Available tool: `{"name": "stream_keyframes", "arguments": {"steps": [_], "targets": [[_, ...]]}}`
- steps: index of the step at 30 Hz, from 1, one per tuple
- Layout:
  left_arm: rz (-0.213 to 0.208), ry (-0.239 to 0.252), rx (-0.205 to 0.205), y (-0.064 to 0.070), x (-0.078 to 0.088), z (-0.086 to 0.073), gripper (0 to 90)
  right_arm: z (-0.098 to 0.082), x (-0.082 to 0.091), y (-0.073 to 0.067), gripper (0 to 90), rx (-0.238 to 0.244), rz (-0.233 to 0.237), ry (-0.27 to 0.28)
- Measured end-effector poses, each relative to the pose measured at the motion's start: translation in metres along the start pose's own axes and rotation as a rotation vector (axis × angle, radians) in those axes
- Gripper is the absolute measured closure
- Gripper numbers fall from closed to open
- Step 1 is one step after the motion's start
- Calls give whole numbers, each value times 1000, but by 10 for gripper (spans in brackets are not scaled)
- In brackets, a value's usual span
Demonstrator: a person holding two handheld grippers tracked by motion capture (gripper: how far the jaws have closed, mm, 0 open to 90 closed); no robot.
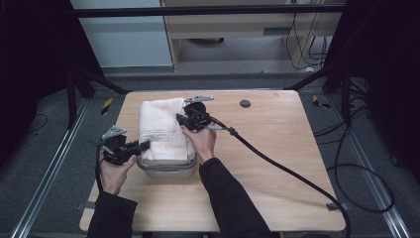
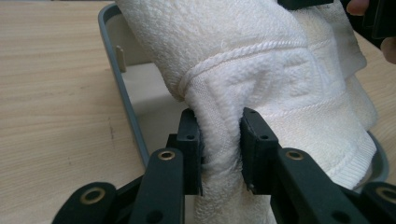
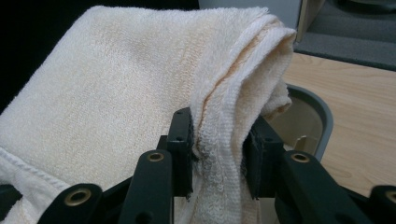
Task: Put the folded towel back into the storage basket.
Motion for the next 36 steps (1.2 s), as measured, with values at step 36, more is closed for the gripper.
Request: {"name": "stream_keyframes", "arguments": {"steps": [36], "targets": [[40,-107,-42,-1,-29,-18,691,-39,-24,12,664,19,-56,-78]]}}
Point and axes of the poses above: each handheld gripper's, and its own axes: x roughly backward along the jaws, z roughly out of its top, y roughly to its right, the point moved 3 cm from there along -x, roughly forward along the jaws, and after that the axes turned 8 degrees about z, right-handed, at the moved point
